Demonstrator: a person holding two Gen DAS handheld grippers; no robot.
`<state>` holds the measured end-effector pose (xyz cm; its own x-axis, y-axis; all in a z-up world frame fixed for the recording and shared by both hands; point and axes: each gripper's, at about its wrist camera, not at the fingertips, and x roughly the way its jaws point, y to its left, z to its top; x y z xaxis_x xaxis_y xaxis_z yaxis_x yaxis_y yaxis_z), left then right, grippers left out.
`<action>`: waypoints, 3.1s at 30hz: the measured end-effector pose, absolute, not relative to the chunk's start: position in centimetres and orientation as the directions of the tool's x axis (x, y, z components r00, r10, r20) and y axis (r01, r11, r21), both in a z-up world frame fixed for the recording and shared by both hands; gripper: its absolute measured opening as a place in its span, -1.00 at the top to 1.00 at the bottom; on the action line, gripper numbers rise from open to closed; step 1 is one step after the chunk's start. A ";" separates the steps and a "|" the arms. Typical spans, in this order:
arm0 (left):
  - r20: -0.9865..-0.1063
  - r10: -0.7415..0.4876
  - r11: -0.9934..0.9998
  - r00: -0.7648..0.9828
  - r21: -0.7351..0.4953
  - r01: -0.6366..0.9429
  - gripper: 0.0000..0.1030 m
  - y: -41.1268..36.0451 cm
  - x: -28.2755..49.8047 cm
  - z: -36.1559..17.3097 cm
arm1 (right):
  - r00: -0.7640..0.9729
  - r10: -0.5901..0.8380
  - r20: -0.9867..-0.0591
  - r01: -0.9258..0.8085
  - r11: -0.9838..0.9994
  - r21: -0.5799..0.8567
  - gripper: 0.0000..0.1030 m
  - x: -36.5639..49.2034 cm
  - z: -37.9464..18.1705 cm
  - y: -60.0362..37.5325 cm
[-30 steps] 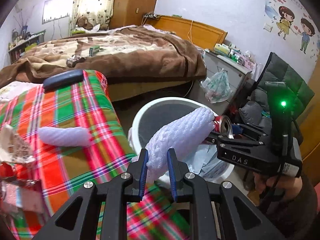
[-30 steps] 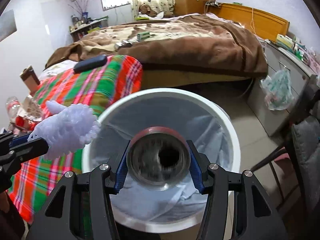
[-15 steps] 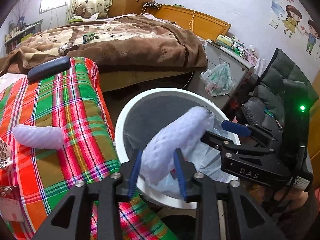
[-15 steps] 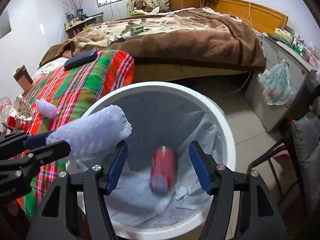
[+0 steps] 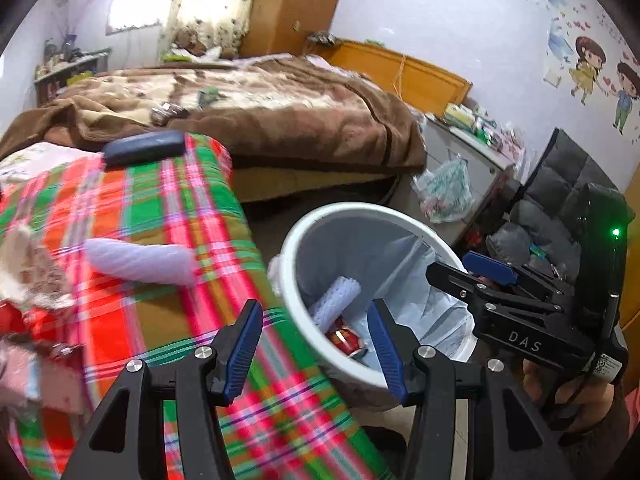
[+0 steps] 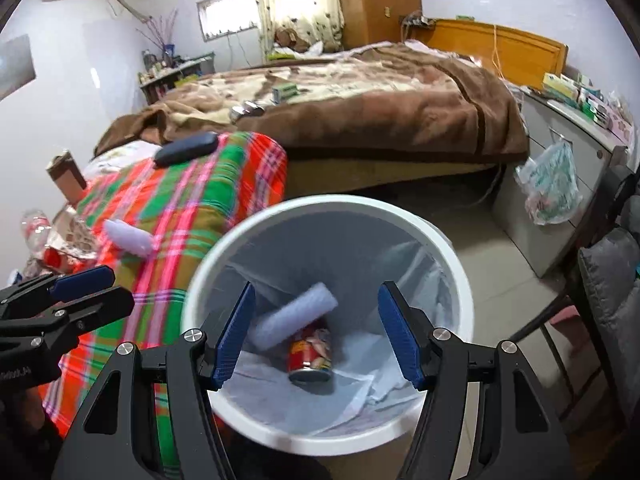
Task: Collect trash
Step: 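Move both open tools back over the table of trash, then grasp the white yogurt tub with the left tool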
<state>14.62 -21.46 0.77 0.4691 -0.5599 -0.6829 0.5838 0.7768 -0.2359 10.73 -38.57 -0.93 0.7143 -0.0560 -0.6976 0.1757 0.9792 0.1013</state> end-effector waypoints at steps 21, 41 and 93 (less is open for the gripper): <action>-0.617 -0.328 0.944 0.715 -0.175 0.281 -0.05 -2.6 11.5 2.3 | 0.725 0.240 -0.646 -0.191 0.971 0.147 -0.27 12.5 -1.0 -25.7; -0.624 -0.150 0.980 0.767 -0.195 0.033 -0.07 9.1 12.9 0.8 | 0.683 0.369 -0.631 -0.317 0.927 0.199 -0.22 15.1 -1.2 -18.4; -0.694 -0.055 0.982 0.718 -0.167 -0.087 -0.03 14.1 19.3 -3.1 | 0.716 0.367 -0.594 -0.279 0.930 0.239 0.86 17.2 -1.4 -17.2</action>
<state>19.34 14.07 -3.11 0.7181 -0.0547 -0.6938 -0.0867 0.9821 -0.1672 17.18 -17.23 -1.36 0.7159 0.3670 -0.5940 -0.2788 0.9302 0.2387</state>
